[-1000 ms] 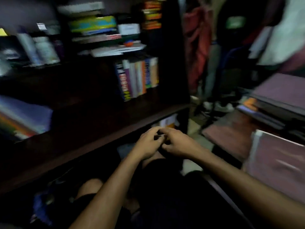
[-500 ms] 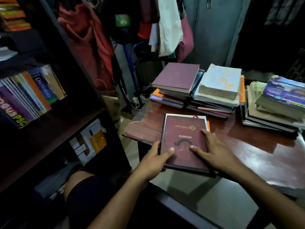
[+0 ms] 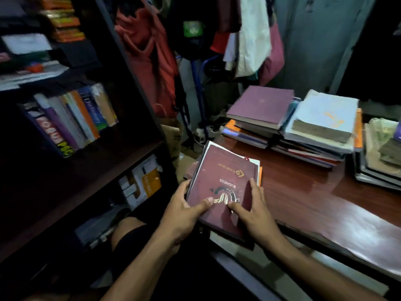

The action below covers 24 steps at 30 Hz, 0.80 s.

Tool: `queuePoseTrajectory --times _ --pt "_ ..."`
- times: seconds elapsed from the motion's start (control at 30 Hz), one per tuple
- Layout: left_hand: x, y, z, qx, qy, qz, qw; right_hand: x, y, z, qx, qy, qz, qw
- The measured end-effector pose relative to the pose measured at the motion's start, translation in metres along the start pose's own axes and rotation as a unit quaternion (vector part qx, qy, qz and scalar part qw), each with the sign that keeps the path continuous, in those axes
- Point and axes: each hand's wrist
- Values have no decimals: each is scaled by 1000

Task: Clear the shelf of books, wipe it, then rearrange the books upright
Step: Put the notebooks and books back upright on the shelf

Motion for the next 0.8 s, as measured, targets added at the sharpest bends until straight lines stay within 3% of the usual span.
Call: queuePoseTrajectory --times 0.1,0.23,0.37,0.5,0.67,0.8 --pt "15 -63 16 -6 46 84 995 -12 44 -46 -26 -72 -87 993" --pt "37 -168 35 10 56 222 973 -39 125 -117 77 -213 -200 953" --pt "60 -267 28 -36 10 324 945 -46 203 -167 200 -313 -293 881" --pt "98 -324 3 -14 -86 348 933 -28 257 -180 312 -386 -391 775" --pt "121 -350 -18 121 -92 366 918 -11 304 -186 275 -418 -319 805" --pt "123 -346 -20 128 -78 377 914 -12 319 -190 343 -457 -275 773"
Point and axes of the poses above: each hand's wrist, its own x-axis away from the middle knuckle, its own y-axis out of the palm, z = x × y, and after that the axes turned 3 degrees about y, right-handed
